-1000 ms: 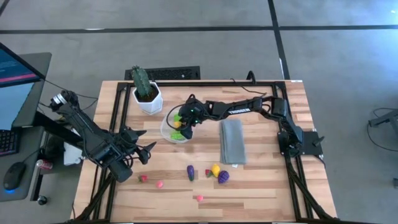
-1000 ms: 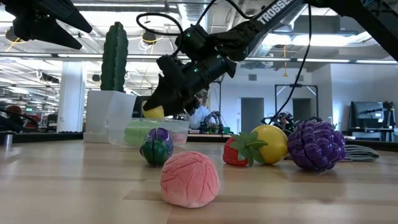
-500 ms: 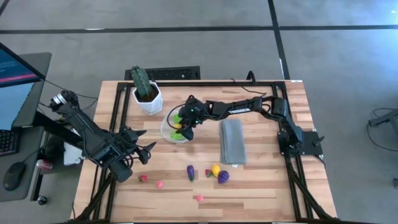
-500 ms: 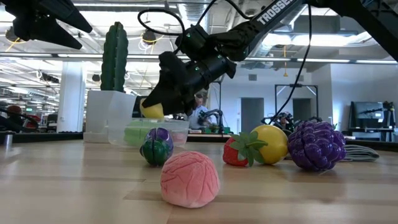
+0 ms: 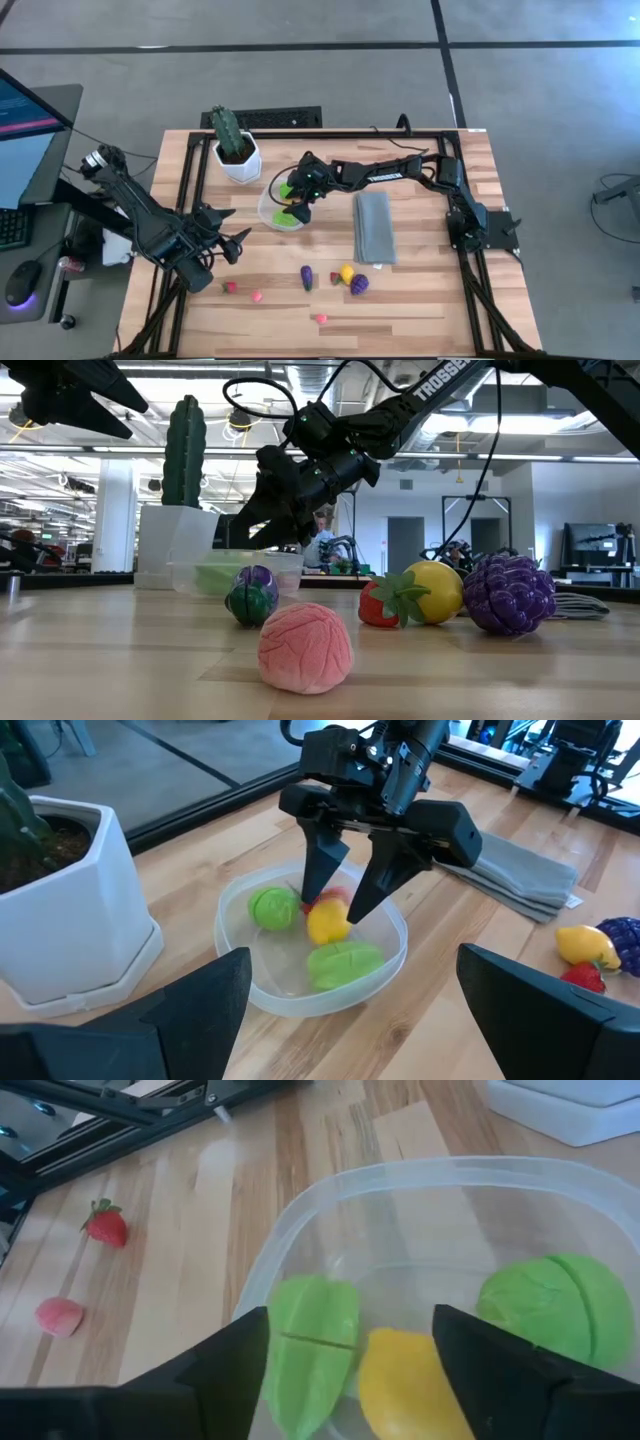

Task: Pick and placing Produce into tupperware
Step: Put the top yellow lemon into the transparent container, then put the left red strawberry into the transparent container

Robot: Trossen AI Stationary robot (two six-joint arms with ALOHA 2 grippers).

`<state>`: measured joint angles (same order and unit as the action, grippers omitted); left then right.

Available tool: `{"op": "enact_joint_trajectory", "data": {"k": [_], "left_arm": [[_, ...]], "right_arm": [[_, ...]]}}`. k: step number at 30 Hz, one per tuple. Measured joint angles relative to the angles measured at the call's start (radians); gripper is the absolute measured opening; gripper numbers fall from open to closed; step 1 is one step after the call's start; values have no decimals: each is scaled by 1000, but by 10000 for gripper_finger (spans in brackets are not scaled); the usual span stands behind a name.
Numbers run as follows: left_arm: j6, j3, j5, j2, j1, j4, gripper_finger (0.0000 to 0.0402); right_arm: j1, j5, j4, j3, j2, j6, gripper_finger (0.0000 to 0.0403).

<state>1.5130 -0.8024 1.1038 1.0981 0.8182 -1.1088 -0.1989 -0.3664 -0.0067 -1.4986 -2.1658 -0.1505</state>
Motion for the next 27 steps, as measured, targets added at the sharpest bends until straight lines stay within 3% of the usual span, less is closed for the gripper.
{"op": "enact_joint_trajectory", "data": {"k": [6, 14, 18, 21, 27], "left_arm": [[-2, 0, 1, 0, 0, -2, 343], [-2, 0, 0, 0, 0, 6, 343], [-1, 0, -18, 0, 0, 44, 343], [-19, 0, -97, 0, 0, 77, 343], [-168, 0, -367, 0, 0, 95, 343]], "right_arm": [[0, 4, 0, 0, 0, -6, 341], [1, -56, -39, 0, 88, 72, 328], [6, -61, -165, 0, 172, 135, 324], [9, -63, -318, 0, 236, 189, 322], [22, -57, -603, 0, 319, 229, 322]]}}
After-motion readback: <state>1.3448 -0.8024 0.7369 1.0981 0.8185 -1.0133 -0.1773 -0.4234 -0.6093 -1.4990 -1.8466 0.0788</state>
